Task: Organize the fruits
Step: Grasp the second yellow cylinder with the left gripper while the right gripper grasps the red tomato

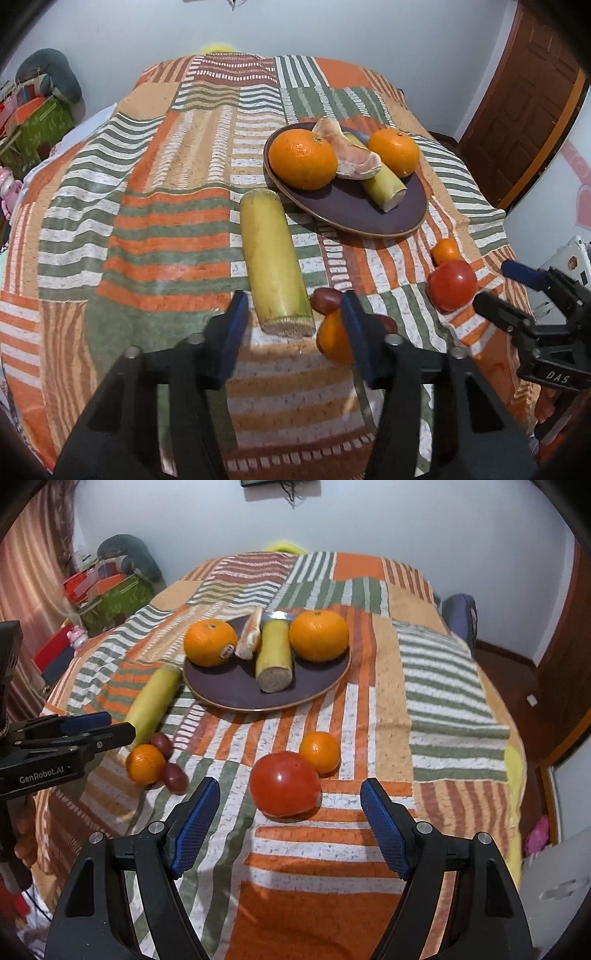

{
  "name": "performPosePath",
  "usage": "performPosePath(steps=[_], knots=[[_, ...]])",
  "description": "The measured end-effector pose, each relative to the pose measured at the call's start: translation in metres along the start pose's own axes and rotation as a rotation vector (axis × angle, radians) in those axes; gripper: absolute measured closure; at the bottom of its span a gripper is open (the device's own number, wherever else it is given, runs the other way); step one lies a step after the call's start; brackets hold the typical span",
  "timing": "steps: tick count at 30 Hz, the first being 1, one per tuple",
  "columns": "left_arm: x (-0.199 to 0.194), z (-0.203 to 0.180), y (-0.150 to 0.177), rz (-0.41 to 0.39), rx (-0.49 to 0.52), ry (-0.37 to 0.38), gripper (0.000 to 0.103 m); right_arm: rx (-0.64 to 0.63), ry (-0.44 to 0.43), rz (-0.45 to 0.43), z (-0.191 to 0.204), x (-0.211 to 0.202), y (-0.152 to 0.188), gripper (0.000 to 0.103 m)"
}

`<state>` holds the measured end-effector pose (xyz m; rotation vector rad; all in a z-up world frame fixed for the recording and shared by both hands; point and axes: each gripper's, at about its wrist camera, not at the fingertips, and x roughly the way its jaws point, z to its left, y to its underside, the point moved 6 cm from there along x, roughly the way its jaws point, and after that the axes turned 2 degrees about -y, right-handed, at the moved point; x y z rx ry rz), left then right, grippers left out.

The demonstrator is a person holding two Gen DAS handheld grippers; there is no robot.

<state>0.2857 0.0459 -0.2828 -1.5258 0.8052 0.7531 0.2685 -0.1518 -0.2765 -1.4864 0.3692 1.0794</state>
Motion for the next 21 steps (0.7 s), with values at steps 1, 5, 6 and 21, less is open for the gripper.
performPosePath(steps=[1,5,6,21], knots=[[0.003,0.0,-0.002,0.0,-0.001,0.001,0.057,0.007,-0.01,0.009,0.0,0.004,0.001,0.028],[0.013,0.004,-0.014,0.0,-0.006,-0.003,0.057,0.032,-0.041,0.044,0.001,0.019,0.004,0.04],[0.016,0.005,-0.017,0.001,-0.008,-0.005,0.057,0.036,-0.045,0.054,0.001,0.022,0.005,0.043],[0.051,0.022,-0.037,0.035,-0.065,0.009,0.063,0.063,-0.086,0.077,0.002,0.033,0.009,0.056]])
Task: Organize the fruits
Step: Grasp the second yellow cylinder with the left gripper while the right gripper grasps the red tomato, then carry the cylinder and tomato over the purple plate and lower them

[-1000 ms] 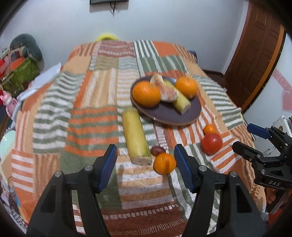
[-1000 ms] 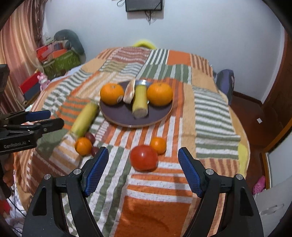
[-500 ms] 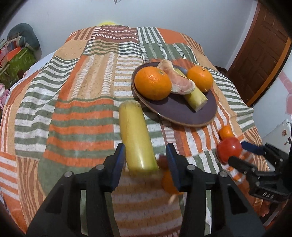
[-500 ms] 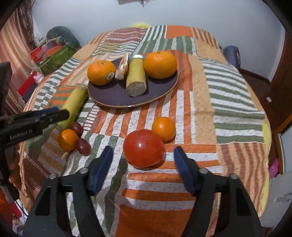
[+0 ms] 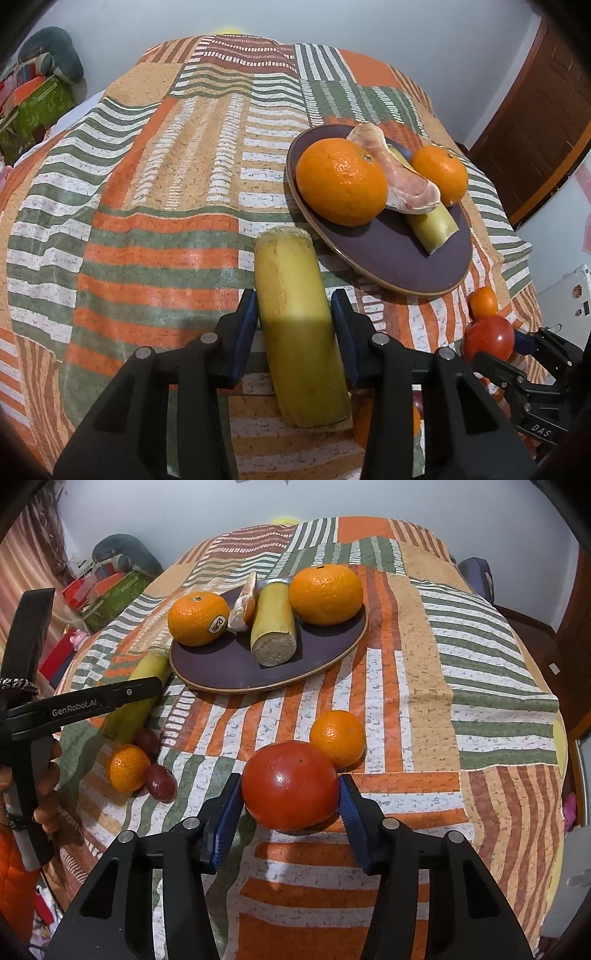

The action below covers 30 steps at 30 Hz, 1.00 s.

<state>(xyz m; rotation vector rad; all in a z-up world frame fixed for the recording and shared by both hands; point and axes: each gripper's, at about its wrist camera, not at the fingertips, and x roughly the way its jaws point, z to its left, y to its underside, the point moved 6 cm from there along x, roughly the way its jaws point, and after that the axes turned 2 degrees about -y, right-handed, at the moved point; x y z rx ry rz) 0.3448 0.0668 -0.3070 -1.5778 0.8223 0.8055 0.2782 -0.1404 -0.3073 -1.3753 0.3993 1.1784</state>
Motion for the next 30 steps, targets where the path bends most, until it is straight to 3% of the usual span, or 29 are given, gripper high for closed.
performPosePath(steps=[5,19,30], knots=[[-0.017,-0.003,0.007,-0.024,0.016,-0.009,0.063,0.004,0.007,-0.005,-0.001,-0.005,0.0,0.057],[-0.12,-0.023,0.0,-0.229,0.048,0.005,0.065,0.0,0.014,-0.136,-0.001,-0.056,-0.025,0.057],[-0.123,-0.051,-0.019,-0.256,0.086,0.035,0.065,-0.004,0.022,-0.193,-0.006,-0.068,-0.045,0.057]])
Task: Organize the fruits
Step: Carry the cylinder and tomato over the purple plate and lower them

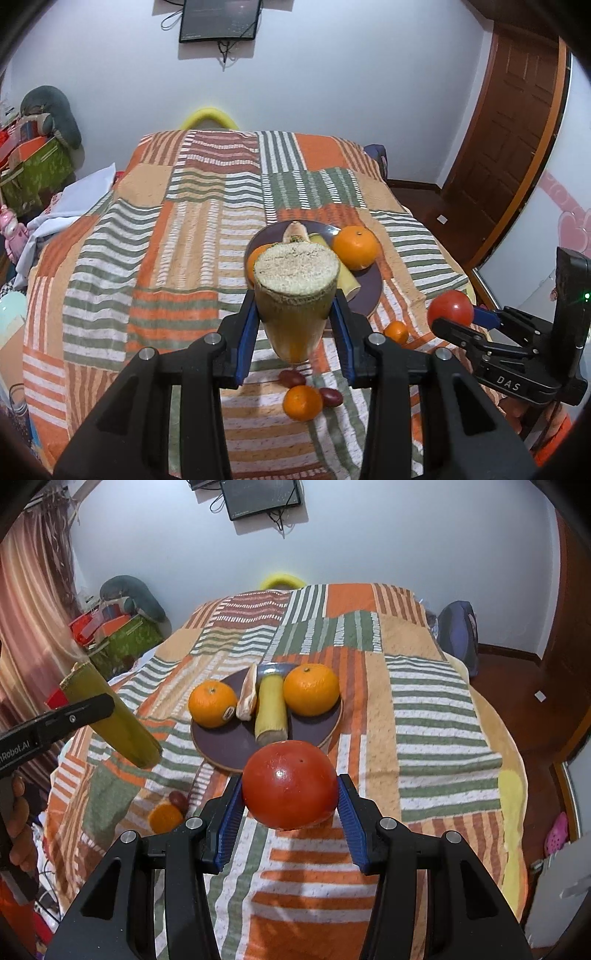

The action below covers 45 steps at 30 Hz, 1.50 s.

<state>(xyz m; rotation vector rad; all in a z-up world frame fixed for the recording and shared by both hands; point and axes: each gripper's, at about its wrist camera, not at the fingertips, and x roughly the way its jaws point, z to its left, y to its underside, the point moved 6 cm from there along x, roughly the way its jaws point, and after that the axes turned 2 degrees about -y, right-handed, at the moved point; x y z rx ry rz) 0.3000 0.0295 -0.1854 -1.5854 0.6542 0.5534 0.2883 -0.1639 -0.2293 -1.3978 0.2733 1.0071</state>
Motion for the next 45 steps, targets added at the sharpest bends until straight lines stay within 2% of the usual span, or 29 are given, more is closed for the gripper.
performPosePath(steps=[25,36,42,45], knots=[[0.079,-0.042,-0.013,0.089,0.055,0.09,0.065,-0.037,0.034,-0.006,-0.022,0.053,-0.039,0.057],[0.11,-0.031,-0.017,0.135,0.04,0.055,0.065,-0.06,0.01,0.063,-0.023,0.085,-0.036,0.057],[0.119,-0.028,-0.025,0.119,0.015,0.049,0.065,-0.072,-0.001,0.084,-0.023,0.094,-0.037,0.055],[0.121,-0.024,-0.03,0.104,0.01,0.013,0.062,-0.086,0.0,0.094,-0.022,0.096,-0.035,0.055]])
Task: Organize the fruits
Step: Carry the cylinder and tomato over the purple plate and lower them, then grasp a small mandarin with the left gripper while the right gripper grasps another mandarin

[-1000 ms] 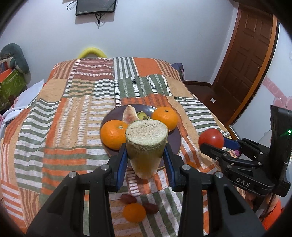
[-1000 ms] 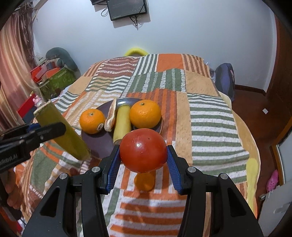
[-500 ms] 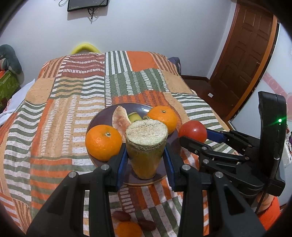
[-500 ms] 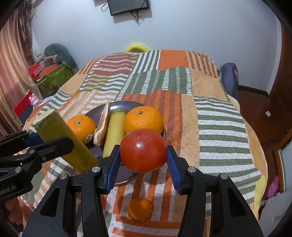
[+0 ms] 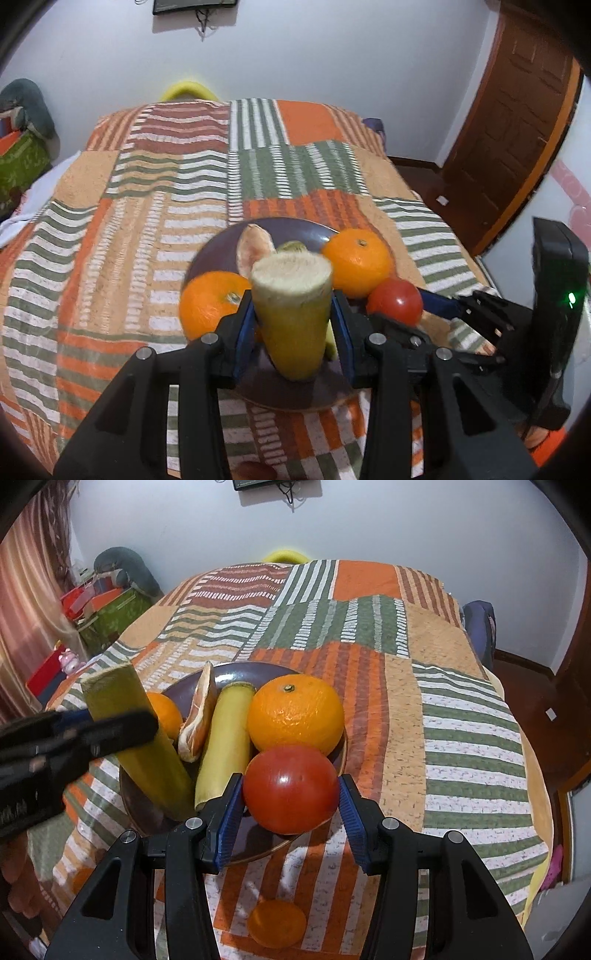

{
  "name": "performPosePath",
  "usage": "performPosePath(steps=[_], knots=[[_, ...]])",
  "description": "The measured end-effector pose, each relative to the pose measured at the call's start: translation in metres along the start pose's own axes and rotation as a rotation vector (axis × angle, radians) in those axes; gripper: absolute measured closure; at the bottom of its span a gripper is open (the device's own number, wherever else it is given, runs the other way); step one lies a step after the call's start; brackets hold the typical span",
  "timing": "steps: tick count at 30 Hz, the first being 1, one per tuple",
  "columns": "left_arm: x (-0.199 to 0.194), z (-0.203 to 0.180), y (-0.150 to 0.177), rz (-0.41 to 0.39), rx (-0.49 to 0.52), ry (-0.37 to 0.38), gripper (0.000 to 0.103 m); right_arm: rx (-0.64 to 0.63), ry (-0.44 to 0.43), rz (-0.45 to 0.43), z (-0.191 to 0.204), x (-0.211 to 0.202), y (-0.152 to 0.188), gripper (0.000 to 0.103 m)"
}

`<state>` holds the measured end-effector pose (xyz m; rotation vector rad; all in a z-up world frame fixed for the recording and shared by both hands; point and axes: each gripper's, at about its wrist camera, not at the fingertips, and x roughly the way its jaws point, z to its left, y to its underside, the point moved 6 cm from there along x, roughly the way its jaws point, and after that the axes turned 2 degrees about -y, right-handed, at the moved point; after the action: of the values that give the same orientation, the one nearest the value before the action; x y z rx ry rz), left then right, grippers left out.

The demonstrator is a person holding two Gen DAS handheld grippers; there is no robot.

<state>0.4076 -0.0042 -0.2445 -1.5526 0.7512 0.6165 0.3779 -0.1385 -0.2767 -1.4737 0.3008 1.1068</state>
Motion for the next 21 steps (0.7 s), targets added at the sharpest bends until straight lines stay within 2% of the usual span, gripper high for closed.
performPosePath(steps=[5,12,21], knots=[[0.002,0.006,-0.002,0.015,-0.024,0.011,0.05,-0.012,0.004,0.002,0.002,-0.001,0.002,0.054],[-0.023,0.001,-0.005,-0.035,0.007,0.003,0.039,-0.014,0.011,-0.033,0.004,-0.019,-0.004,0.049],[-0.068,-0.002,0.009,-0.064,0.02,-0.004,0.038,-0.023,0.028,-0.094,0.012,-0.061,-0.004,0.049]])
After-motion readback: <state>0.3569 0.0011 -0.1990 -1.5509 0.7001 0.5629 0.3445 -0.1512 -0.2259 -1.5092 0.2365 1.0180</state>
